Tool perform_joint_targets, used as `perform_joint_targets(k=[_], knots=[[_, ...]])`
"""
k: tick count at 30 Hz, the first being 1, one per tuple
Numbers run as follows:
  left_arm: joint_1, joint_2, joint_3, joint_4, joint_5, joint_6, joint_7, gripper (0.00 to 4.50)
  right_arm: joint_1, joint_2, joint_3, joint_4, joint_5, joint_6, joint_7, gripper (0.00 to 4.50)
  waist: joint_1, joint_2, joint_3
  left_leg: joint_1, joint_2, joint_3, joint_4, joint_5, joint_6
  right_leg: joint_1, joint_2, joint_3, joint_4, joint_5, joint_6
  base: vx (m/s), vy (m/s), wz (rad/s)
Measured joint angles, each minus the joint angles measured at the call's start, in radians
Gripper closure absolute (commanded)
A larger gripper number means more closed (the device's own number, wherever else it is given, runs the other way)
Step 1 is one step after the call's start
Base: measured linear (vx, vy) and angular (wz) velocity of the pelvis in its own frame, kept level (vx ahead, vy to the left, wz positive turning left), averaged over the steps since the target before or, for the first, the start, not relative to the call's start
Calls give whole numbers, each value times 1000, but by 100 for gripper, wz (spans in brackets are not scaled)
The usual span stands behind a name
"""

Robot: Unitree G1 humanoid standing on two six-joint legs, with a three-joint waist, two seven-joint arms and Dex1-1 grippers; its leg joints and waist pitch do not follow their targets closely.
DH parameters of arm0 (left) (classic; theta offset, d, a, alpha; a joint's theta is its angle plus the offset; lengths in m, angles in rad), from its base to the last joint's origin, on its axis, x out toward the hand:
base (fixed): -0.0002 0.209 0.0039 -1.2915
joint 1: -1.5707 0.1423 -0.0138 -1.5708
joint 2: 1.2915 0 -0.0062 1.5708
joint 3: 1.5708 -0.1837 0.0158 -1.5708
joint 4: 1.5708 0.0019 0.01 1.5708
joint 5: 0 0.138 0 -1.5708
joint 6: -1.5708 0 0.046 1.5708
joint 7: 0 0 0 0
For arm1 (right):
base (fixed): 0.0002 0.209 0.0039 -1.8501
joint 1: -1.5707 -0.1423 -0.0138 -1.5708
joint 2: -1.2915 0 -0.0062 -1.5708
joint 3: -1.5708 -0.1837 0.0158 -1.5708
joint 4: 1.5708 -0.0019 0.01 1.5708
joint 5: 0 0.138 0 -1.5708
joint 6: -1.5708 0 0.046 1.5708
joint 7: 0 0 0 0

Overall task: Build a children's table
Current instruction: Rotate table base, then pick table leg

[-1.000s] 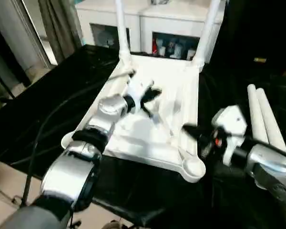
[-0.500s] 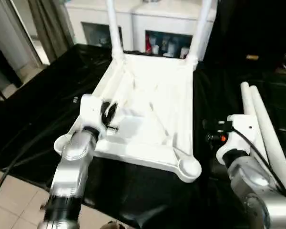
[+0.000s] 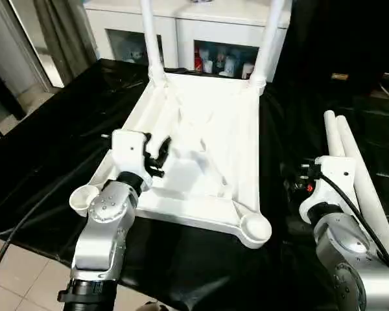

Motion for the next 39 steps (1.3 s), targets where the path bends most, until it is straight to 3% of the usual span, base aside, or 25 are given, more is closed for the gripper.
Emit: perform_joint_targets(k=[5, 6, 7, 8, 10, 11, 12, 13, 14, 15, 16, 17, 18, 19, 20, 21, 22, 23, 25, 27, 29, 31, 33, 36, 39], knots=[[-3, 31, -8, -5, 71, 11, 35, 127, -27, 0, 18, 0, -9, 32, 6, 138, 2, -2, -1, 0, 0, 0, 1, 0, 0, 1, 0, 0, 0, 0, 0, 0, 0, 0], [4, 38, -15, -12, 81, 17, 35, 121, -29, 24, 14, 0, 6, 44, 5, 138, 6, 0, -1, 9, 14, 13, 5, -4, -7, -4, 25, 19, -11, 5, 2, 0, 0, 0], [7, 43, -15, -16, 87, 22, 35, 115, -31, 42, 15, 0, 19, 51, 3, 138, 6, 0, -1, 15, 24, 21, 4, -7, -10, -1, 39, 27, -19, 10, -1, -50, -57, -27], [6, 48, -15, -22, 89, 30, 36, 107, -31, 48, 17, 0, 29, 54, 4, 138, 5, 0, -2, 20, 37, 29, 3, -8, -12, -1, 43, 26, -19, 11, -6, -19, -73, -43], [6, 45, -14, -33, 83, 39, 37, 76, -32, 43, 16, 0, 29, 58, 2, 138, 10, -10, -8, 21, 68, 55, 4, -5, -21, -28, 30, -14, 41, 7, -26, -17, -89, -45], [6, 43, -15, -33, 78, 40, 37, 72, -34, 43, 16, 1, 27, 60, -2, 138, 13, -15, -11, 22, 80, 62, 3, 0, -28, -37, 27, -26, 70, 0, -37, -16, -167, -46], [5, 46, -23, -34, 79, 42, 37, 64, -48, 39, 17, 8, 18, 67, -5, 138, 14, -30, -16, 21, 88, 72, 6, 4, -34, -46, 28, -21, 75, -31, -53, -16, -167, -46], [6, 43, -27, -33, 80, 47, 37, 64, -65, 26, 17, 21, 11, 76, -9, 138, 17, -44, -12, 2, 77, 62, 43, -17, 1, -50, 41, -14, 84, -35, -65, -18, -200, -39], [4, 32, -46, -31, 80, 52, 36, 50, -65, 17, 12, 28, -1, 91, -14, 138, 23, -41, -14, -16, 47, 27, 110, -52, 58, -48, 44, -16, 87, -35, -74, -27, -191, -26], [7, 27, -74, -31, 79, 54, 33, 38, -71, 11, -2, 43, -15, 116, -23, 138, 26, -48, -12, -19, -13, 0, 141, -68, 80, -42, 46, -15, 81, -32, -71, -27, -191, -26], [5, 29, -79, -32, 80, 53, 32, 38, -79, 13, -9, 44, -17, 134, -29, 138, 23, -44, -13, -18, -49, -15, 128, -69, 75, -39, 54, -21, 72, -27, -65, -52, -158, -13], [2, 37, -81, -33, 80, 53, 27, 31, -92, 18, -9, 48, -17, 157, -35, 138, 23, -30, -14, -12, -73, -23, 99, -69, 76, -34, 67, -36, 61, -21, -56, -77, -102, -11], [-3, 60, -81, -34, 80, 53, 10, 27, -122, 29, -9, 64, -11, 200, -36, 138, 28, -5, -13, -10, -83, -46, 82, -73, 63, -22, 84, -62, 38, -11, -39, -77, -102, -11], [-1, 72, -78, -34, 80, 54, 0, 18, -136, 39, -6, 70, -3, 227, -33, 138, 26, 9, -11, -9, -65, -65, 77, -67, 59, -7, 88, -93, 11, -4, -27, -80, -61, -27], [-3, 86, -72, -34, 80, 54, -11, 8, -153, 45, 1, 76, 10, 242, -24, 138, 26, 21, -9, -8, -48, -74, 74, -59, 45, 2, 89, -110, 12, -12, -10, -50, -78, -15], [-14, 105, -67, -33, 79, 54, -25, 8, -176, 44, 9, 85, 34, 244, -3, 138, 21, 17, -8, -5, -44, -72, 78, -55, 32, 7, 67, -67, 60, -30, 6, -50, -78, -15], [-23, 122, -64, -33, 77, 52, -45, 2, -205, 40, 14, 107, 44, 236, 15, 120, 19, 2, -6, 1, -45, -50, 77, -55, 24, 6, 37, -30, 84, -53, -34, -33, -109, 25], [-30, 140, -63, -33, 72, 49, -65, 2, -243, 30, 15, 136, 51, 231, 31, 120, 23, -4, -2, 5, -46, -42, 72, -55, 20, 4, 23, -26, 94, -57, -40, -82, -116, 11], [-45, 176, -67, -32, 56, 51, -123, 0, -315, -4, 15, 208, 54, 226, 50, 92, 44, -7, -1, 8, -53, -46, 50, -50, 13, 2, 20, -26, 87, -56, -42, -98, -111, 3], [-62, 218, -74, -35, 49, 52, -165, 0, -382, -19, 5, 286, 35, 233, 51, 83, 48, -6, 0, 14, -51, -45, 39, -39, -5, -1, 21, -29, 85, -56, -42, -99, -72, 4], [-64, 251, -76, -38, 46, 61, -197, 0, -431, -24, 3, 351, 24, 249, 56, 65, 40, -3, 2, 16, -46, -45, 36, -35, -8, 4, 21, -37, 75, -56, -42, -74, -6, -2], [-70, 277, -84, -40, 29, 82, -238, 0, -490, -34, 13, 437, 19, 259, 75, 44, 27, 4, 5, 16, -34, -48, 32, -36, -9, 18, 21, -59, 47, -56, -43, -61, 32, -6], [-83, 291, -92, -42, 9, 95, -282, 0, -563, -45, 17, 530, 20, 260, 79, 23, 17, 4, 8, 16, -31, -51, 31, -36, -9, 25, 21, -68, 30, -55, -44, -47, 70, -10], [-87, 317, -108, -77, -37, 107, -364, 0, -633, -60, 23, 639, 12, 260, 70, 23, 7, -4, 13, 19, -34, -45, 31, -36, -9, 30, 15, -68, 22, -50, -52, -32, 56, -4], [-73, 367, -144, -129, -79, 118, -458, 0, -658, -74, 24, 728, -20, 268, 58, 23, 6, -6, 14, 19, -34, -41, 31, -35, -8, 32, 14, -66, 15, -50, -52, 0, 0, 0]])
